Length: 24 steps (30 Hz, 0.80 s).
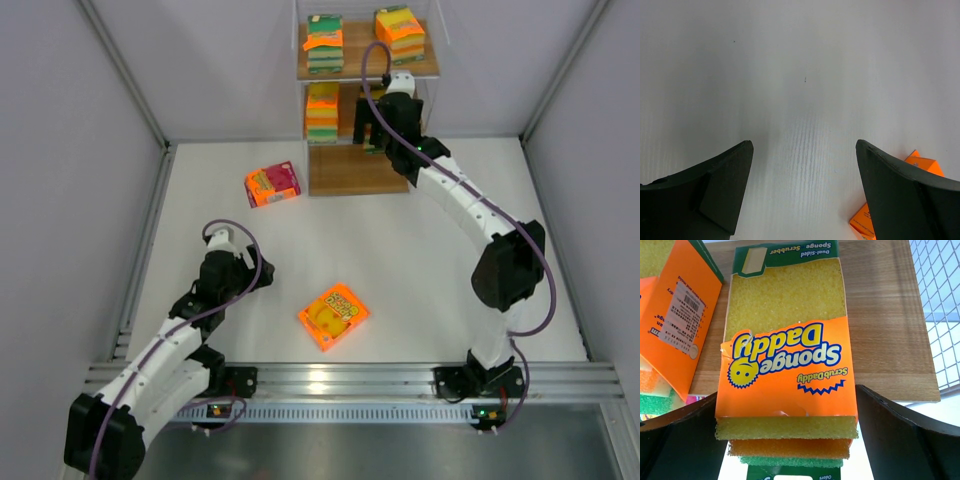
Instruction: Place and organize the cleaning sponges onto the shelf
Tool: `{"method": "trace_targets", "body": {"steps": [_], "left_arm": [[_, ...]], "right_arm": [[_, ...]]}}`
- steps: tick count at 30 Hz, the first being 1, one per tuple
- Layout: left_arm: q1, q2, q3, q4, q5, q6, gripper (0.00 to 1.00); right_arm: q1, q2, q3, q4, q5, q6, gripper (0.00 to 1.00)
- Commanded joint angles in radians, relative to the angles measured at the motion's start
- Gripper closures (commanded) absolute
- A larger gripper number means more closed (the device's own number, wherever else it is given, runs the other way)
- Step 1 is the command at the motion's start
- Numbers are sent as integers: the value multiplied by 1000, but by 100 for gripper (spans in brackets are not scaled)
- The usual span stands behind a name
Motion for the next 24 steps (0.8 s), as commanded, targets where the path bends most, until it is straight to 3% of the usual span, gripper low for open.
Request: {"method": "trace_targets", "body": {"steps": [1,7,10,11,13,16,24], "left_arm": [[8,-18,17,12,8,1,10],[8,-21,15,15,11,3,10],[6,-25,14,12,11,4,10],[8,-27,12,12,10,4,10],[6,-33,11,12,8,6,10],[6,-36,9,12,4,4,10],[8,-33,14,12,0,8,10]], "right_arm": [[-3,-42,14,-5,26,-9,0],[10,-73,-29,-3,46,-6,0],[13,-79,-40,9,54,-7,12],[14,-77,-40,12,57,-7,22],[14,-71,-35,23,64,-12,34],[16,-62,-19,34,80,-24,39],[13,-16,56,93,106,-81,32]]}}
